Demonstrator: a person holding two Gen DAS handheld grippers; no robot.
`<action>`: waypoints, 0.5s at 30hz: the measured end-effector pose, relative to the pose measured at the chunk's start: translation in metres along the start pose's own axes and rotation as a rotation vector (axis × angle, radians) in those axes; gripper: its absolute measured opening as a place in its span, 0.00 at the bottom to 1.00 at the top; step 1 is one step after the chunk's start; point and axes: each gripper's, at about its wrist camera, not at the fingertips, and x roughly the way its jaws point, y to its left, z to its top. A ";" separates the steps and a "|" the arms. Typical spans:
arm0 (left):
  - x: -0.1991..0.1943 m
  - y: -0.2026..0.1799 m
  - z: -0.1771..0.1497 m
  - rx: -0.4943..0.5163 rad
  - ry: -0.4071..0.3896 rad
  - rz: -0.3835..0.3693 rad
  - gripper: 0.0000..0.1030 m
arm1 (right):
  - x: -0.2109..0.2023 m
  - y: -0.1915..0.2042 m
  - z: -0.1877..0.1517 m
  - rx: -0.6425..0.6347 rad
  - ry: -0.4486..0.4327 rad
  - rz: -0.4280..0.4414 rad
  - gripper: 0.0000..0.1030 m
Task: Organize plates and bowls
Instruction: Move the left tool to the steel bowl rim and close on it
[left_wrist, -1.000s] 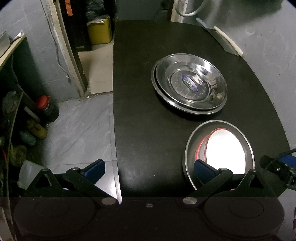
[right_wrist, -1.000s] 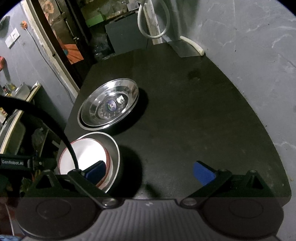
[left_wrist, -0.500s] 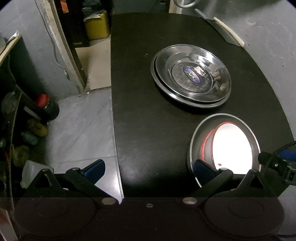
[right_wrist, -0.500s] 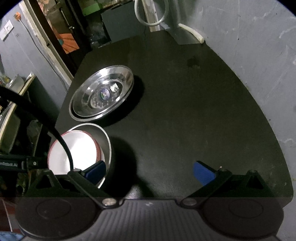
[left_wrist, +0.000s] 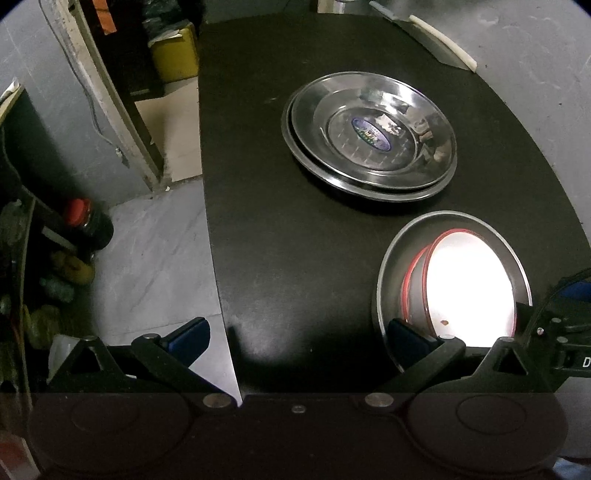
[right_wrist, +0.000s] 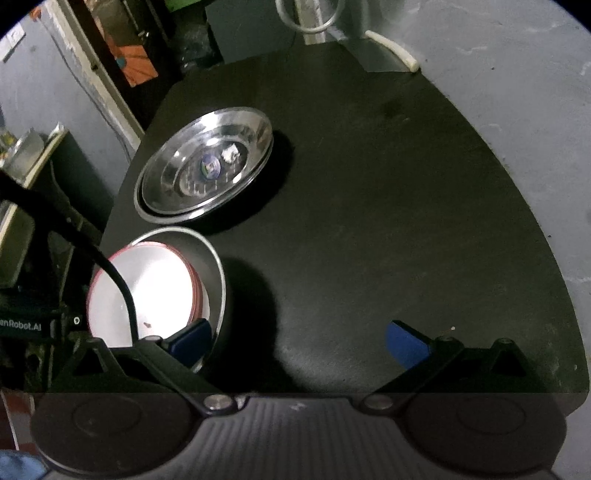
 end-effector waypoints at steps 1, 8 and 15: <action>0.000 0.000 0.000 0.001 -0.002 -0.002 0.99 | 0.001 0.002 0.000 -0.012 0.003 -0.009 1.00; -0.003 -0.002 -0.002 0.037 -0.023 -0.007 0.95 | 0.002 0.010 0.001 -0.054 0.001 -0.053 1.00; -0.004 -0.002 -0.003 0.058 -0.026 -0.038 0.89 | -0.001 0.013 0.000 -0.053 -0.012 -0.044 0.91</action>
